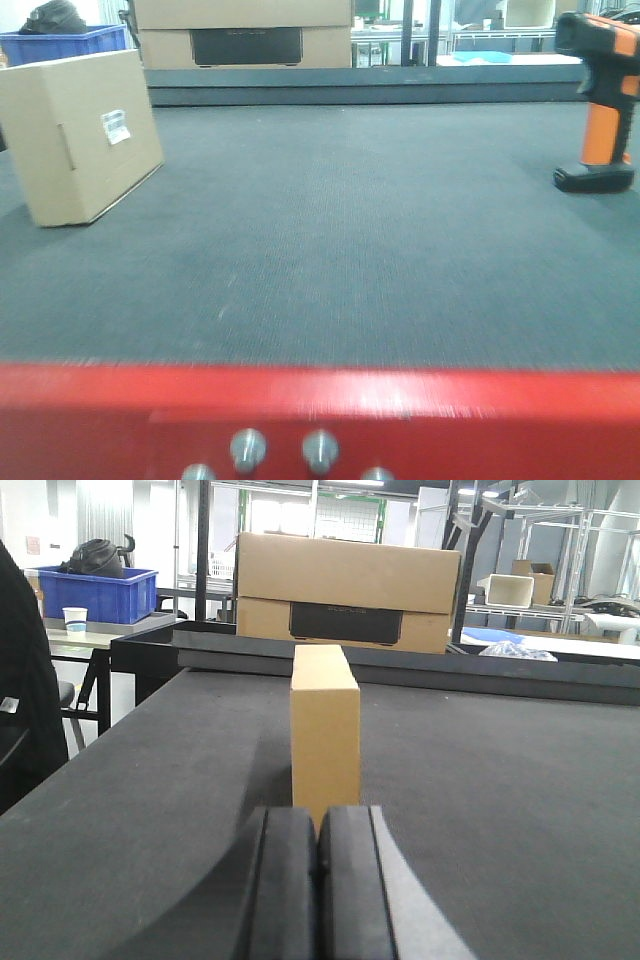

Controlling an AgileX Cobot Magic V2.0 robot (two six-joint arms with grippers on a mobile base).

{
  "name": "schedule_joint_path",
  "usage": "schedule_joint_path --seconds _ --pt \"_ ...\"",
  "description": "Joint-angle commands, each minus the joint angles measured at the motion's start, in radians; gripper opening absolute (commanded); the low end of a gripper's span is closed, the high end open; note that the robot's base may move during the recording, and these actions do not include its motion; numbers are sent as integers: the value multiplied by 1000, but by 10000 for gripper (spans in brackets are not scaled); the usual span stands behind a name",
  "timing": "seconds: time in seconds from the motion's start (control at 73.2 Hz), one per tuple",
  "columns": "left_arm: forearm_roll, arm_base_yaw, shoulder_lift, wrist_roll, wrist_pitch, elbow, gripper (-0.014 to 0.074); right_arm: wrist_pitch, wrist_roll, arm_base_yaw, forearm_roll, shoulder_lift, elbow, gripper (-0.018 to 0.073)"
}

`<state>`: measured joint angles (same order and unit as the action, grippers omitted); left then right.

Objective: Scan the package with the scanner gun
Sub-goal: 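Reach the left gripper down over the cardboard box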

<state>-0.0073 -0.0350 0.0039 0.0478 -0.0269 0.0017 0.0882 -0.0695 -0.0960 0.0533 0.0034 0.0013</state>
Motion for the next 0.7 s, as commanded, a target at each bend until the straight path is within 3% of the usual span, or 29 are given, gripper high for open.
schedule_joint_path --seconds 0.0,0.683 --pt "-6 2 -4 -3 -14 -2 -111 -16 -1 3 -5 -3 -1 -169" --pt "-6 2 -4 -3 -14 -2 -111 -16 -1 3 -5 -3 -1 -169"
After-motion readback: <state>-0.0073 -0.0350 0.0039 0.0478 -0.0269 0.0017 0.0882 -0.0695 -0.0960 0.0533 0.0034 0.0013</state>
